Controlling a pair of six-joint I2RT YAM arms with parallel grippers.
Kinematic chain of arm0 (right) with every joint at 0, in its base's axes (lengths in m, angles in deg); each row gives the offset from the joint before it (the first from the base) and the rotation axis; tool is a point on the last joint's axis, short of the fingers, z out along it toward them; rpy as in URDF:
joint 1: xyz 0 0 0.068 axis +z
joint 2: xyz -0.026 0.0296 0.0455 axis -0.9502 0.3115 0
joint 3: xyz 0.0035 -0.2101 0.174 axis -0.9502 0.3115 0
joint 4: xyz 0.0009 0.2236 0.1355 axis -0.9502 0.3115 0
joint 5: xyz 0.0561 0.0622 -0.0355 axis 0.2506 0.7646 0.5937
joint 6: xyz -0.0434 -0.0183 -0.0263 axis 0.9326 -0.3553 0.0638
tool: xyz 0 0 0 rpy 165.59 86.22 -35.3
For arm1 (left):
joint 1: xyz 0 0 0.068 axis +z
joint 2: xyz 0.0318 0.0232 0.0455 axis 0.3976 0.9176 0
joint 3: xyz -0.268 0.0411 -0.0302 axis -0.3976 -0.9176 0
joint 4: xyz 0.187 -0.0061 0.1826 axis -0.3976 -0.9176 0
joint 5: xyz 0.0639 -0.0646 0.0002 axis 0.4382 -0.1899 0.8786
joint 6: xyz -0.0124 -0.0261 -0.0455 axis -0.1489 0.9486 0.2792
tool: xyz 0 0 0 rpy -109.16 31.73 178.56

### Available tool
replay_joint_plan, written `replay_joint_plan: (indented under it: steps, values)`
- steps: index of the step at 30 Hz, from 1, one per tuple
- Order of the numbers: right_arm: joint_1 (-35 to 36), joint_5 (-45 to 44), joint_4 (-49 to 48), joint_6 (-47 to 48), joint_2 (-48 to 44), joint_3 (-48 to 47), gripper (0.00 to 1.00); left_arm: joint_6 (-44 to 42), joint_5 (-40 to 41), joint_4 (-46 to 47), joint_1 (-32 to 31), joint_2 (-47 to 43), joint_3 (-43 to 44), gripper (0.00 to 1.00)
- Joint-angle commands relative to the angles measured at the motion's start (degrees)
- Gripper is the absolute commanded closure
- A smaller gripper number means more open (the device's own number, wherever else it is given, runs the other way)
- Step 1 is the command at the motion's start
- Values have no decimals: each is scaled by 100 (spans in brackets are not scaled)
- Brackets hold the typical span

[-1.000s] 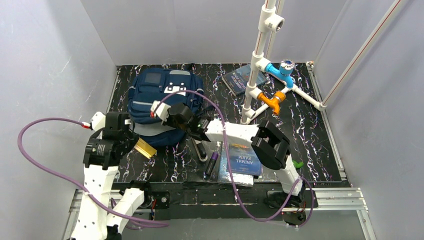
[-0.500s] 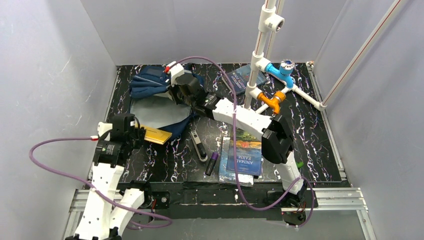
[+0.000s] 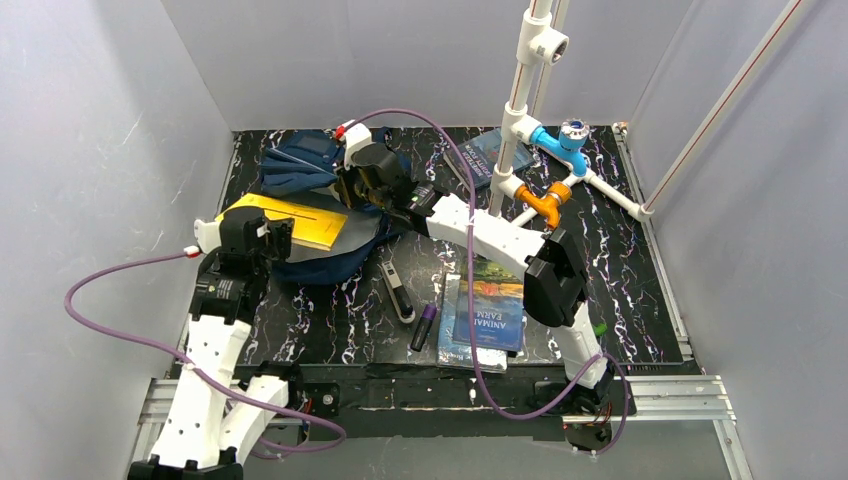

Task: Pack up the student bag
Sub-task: Place the book in the student bag.

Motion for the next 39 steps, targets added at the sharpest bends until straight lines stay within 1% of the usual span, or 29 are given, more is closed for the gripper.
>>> replay_joint_plan:
  steps: [1, 5, 7, 11, 12, 15, 16, 18, 19, 22, 24, 28, 31, 34, 39]
  values:
    - [5, 147, -796, -510, -335, -450, 99, 169, 114, 1198, 17, 251, -264, 100]
    - [-4, 226, -803, -611, -365, -503, 99, -98, 441, 2426, 19, 400, -867, 100]
    - [-20, 243, -790, -639, -383, -532, 99, -263, 409, 3111, 15, 462, -1162, 100]
    - [-88, 323, -796, -775, -388, -618, 99, -378, 316, 3603, 28, 543, -1524, 100]
    - [-103, 363, -799, -823, -384, -641, 99, -483, 296, 3910, 28, 637, -1585, 100]
    - [-118, 452, -836, -918, -350, -696, 99, -476, 250, 4093, 45, 926, -1641, 100]
    - [-118, 492, -819, -941, -332, -731, 99, -459, 230, 4340, 46, 999, -1721, 100]
    - [-119, 533, -758, -980, -303, -827, 99, -507, 77, 5217, 45, 1252, -1919, 100]
    - [-126, 556, -749, -1013, -305, -847, 99, -476, 18, 5424, 46, 1421, -1909, 100]
    - [-127, 635, -742, -1096, -322, -898, 99, -681, -223, 5501, 63, 2005, -1529, 100]
    - [-127, 677, -727, -1120, -319, -937, 99, -602, -194, 5552, 63, 2326, -1368, 100]
    - [-144, 695, -651, -1135, -326, -963, 99, -452, -35, 5966, 71, 2999, -1198, 100]
    - [-162, 707, -633, -1148, -359, -964, 99, -236, 115, 6388, 71, 3489, -1136, 100]
    - [-171, 714, -625, -1140, -379, -988, 99, -348, 147, 6858, 88, 4084, -899, 100]
    - [-193, 730, -607, -1139, -341, -1051, 99, -209, 187, 7556, 89, 5021, -594, 100]
